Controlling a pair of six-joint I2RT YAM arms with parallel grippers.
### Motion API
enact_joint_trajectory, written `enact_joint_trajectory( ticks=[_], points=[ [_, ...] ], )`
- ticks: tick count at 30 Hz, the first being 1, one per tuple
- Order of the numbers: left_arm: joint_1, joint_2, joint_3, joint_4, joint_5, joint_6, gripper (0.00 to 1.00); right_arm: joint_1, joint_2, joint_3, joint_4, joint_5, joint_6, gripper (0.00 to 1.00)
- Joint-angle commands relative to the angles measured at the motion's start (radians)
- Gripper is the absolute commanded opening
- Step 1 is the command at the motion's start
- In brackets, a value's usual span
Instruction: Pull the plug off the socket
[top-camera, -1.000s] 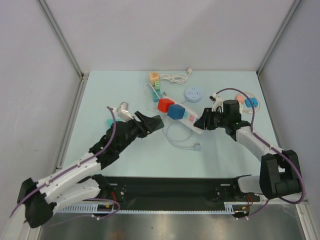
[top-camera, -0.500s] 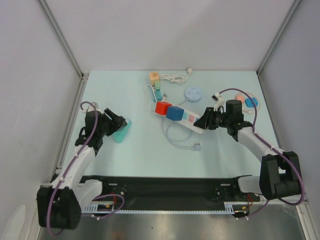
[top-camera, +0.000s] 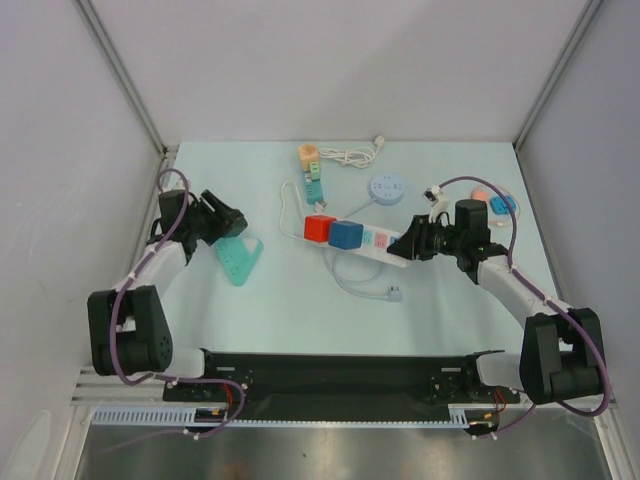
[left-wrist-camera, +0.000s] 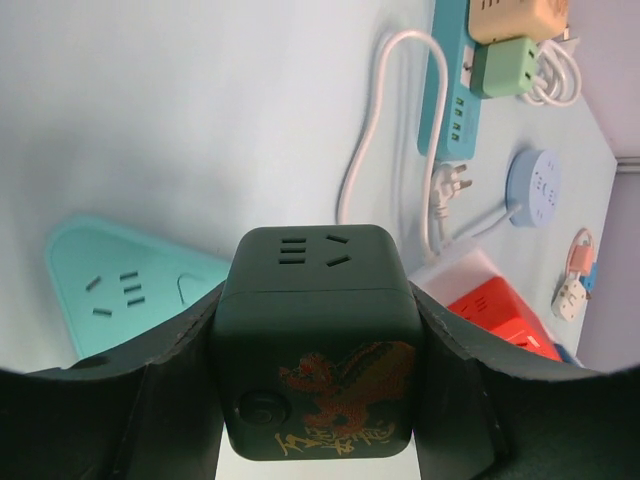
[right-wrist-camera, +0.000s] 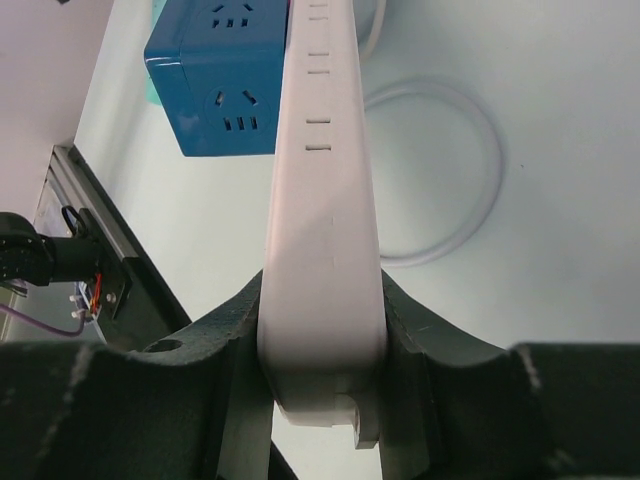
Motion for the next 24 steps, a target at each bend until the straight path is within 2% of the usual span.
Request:
enact_joint_trajectory(
  ticks=[1, 7, 13, 16, 19, 20, 22, 23, 24],
  points=[
    [0.029, 0.07, 0.097, 0.053, 0.048, 0.036, 0.0, -0.002, -0.045, 0.018, 0.109, -0.1, -0.002, 0.0],
    [0.075, 0.256, 0.218, 0.051, 0.073, 0.038, 0.0, -0.003, -0.046, 0.021, 0.114, -0.114, 0.001, 0.0],
    [0.079, 0.374, 0.306, 0.023, 0.097, 0.044, 0.01, -0.008, -0.045, 0.021, 0.114, -0.112, -0.002, 0.0],
    [0.079, 0.423, 0.332, 0.014, 0.096, 0.053, 0.09, -0.009, -0.04, 0.021, 0.114, -0.114, -0.006, 0.0],
    [0.08, 0.476, 0.369, -0.013, 0.088, 0.073, 0.23, -0.012, -0.043, 0.023, 0.11, -0.109, -0.009, 0.0],
    [0.082, 0.486, 0.375, -0.024, 0.085, 0.078, 0.32, -0.014, -0.043, 0.021, 0.11, -0.111, -0.011, 0.0],
    [0.08, 0.509, 0.402, -0.056, 0.055, 0.092, 0.43, -0.019, -0.042, 0.021, 0.109, -0.109, -0.012, 0.0],
    [0.082, 0.513, 0.412, -0.072, 0.047, 0.099, 0.55, -0.019, -0.04, 0.023, 0.109, -0.108, -0.014, 0.0],
    [0.08, 0.511, 0.413, -0.079, 0.039, 0.108, 0.61, -0.022, -0.04, 0.023, 0.109, -0.109, -0.017, 0.0]
  ],
)
